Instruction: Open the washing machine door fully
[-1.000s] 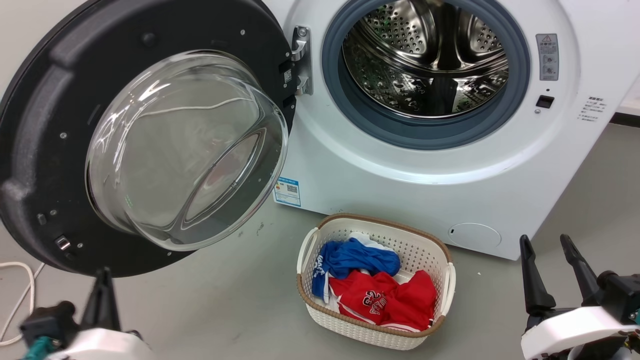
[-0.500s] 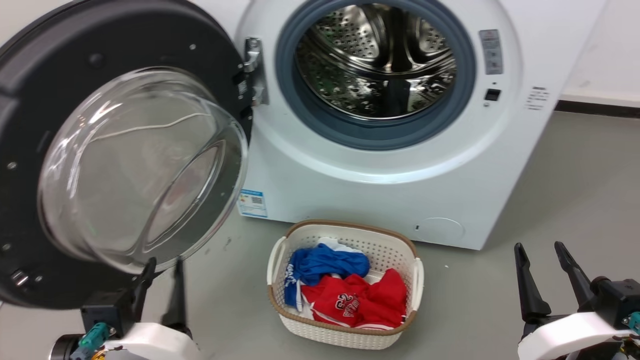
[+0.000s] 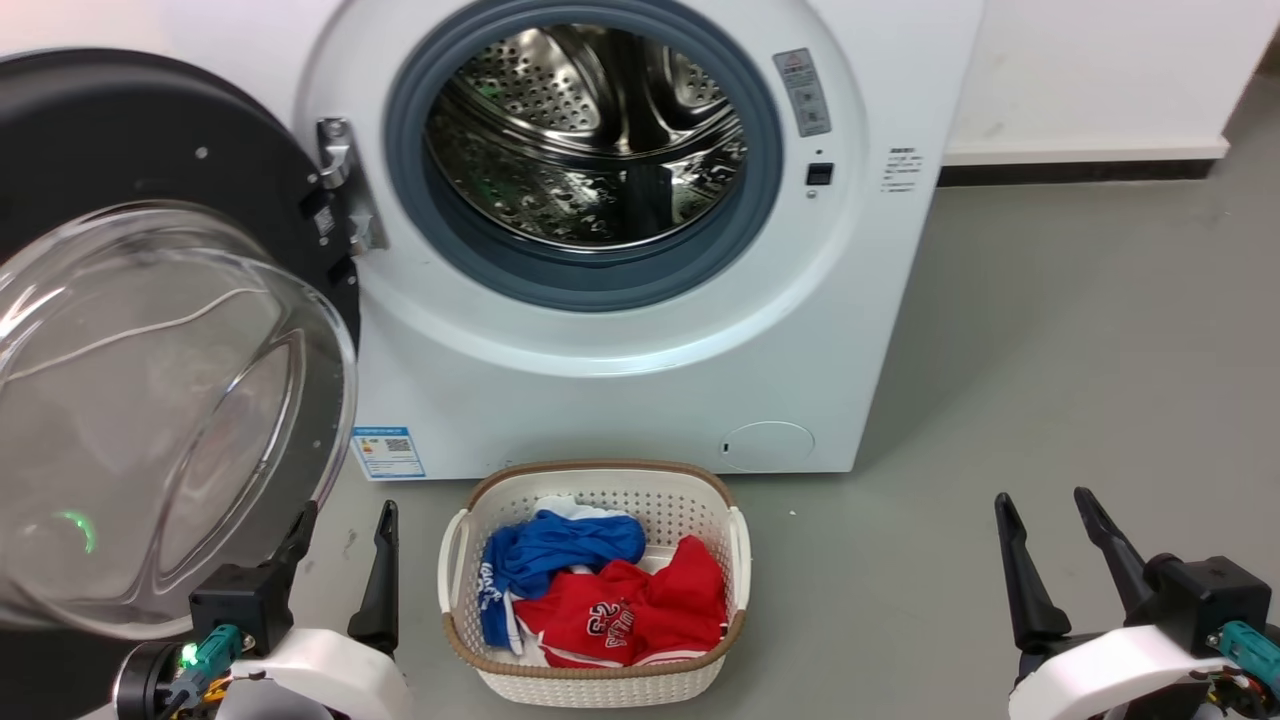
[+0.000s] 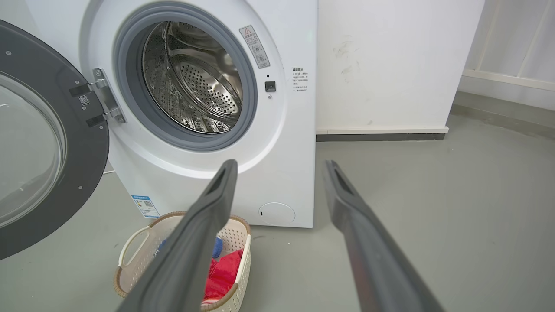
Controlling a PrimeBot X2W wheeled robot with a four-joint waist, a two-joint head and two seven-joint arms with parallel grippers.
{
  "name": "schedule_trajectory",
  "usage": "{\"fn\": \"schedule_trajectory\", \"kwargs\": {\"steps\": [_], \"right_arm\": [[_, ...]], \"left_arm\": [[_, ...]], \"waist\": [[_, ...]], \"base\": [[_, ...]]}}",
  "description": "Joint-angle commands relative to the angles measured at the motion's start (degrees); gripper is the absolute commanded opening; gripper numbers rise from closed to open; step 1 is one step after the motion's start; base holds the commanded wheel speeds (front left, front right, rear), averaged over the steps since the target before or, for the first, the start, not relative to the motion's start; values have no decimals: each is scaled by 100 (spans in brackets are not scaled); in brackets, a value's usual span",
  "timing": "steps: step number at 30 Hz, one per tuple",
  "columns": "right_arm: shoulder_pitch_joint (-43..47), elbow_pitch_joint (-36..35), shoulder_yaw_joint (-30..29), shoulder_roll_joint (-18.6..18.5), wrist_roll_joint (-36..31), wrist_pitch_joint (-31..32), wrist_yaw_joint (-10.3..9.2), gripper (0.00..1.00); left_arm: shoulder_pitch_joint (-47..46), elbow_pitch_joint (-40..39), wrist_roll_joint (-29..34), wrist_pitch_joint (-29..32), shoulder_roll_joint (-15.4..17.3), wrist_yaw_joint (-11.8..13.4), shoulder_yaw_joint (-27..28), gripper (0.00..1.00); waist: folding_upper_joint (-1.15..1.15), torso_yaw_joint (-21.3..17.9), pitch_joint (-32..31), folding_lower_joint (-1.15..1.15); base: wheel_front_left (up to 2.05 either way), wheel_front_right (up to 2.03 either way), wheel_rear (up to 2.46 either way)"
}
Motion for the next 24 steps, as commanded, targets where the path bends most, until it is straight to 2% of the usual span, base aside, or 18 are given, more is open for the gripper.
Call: {"fn": "schedule_trajectory", "kwargs": {"steps": [1,24], "right_arm": [[-2,20,34,6,-53,12,-1,100],[-146,54,191,6,-1,-2,-1,100]], "left_arm": [[-72,46,-34,-59,-39,-29,-17,100],[-223,482,-130,-445,-122,-69,-20,100]], "waist": [[0,-110,-8,0],[0,-173,133,0]], "base": [[0,0,0],[0,0,0]]}}
